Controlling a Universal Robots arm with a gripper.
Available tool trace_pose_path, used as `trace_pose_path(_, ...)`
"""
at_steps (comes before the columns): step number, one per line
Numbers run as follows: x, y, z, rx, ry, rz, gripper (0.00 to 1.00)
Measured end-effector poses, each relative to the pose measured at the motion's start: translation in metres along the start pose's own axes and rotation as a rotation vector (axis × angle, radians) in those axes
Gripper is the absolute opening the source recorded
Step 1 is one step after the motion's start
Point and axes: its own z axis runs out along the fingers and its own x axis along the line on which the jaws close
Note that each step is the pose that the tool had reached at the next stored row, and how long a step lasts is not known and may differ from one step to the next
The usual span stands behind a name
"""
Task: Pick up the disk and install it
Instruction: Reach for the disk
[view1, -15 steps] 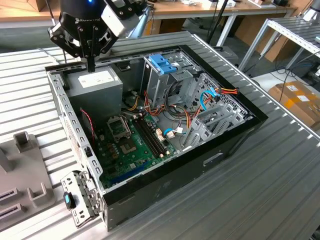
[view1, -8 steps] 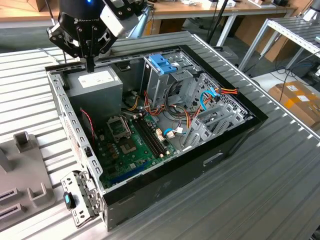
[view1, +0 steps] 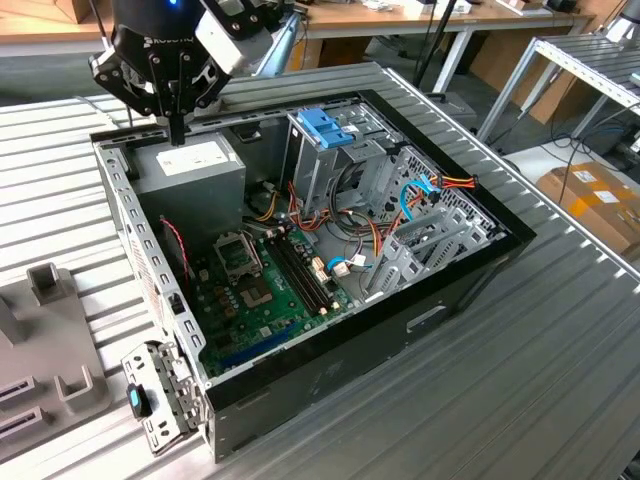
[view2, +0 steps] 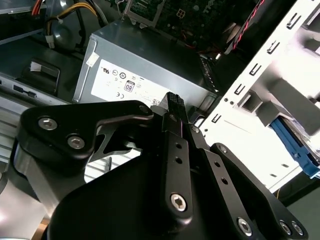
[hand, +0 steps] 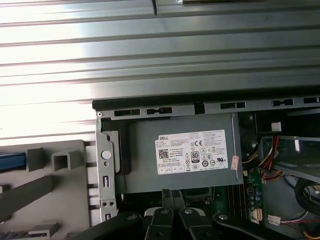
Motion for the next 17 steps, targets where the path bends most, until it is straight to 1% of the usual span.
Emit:
trace_pose_path(4, 0.0145, -0.0011, -0.0002, 0.0, 0.0, 0.0, 0.11)
trace_pose_path(6, 0.0187, -0.0014, -0.0003, 0.0, 0.0, 0.0, 0.11)
trace_pose_path(10, 0.0341, -0.0026, -0.0005, 0.0, -0.0001, 0.0, 0.11)
trace_pose_path(15, 0.0454, -0.0034, -0.0007, 0.0, 0.0, 0.0, 0.11)
trace_pose_path(17, 0.0488, -0.0037, -0.0007, 0.0, 0.0, 0.0, 0.11)
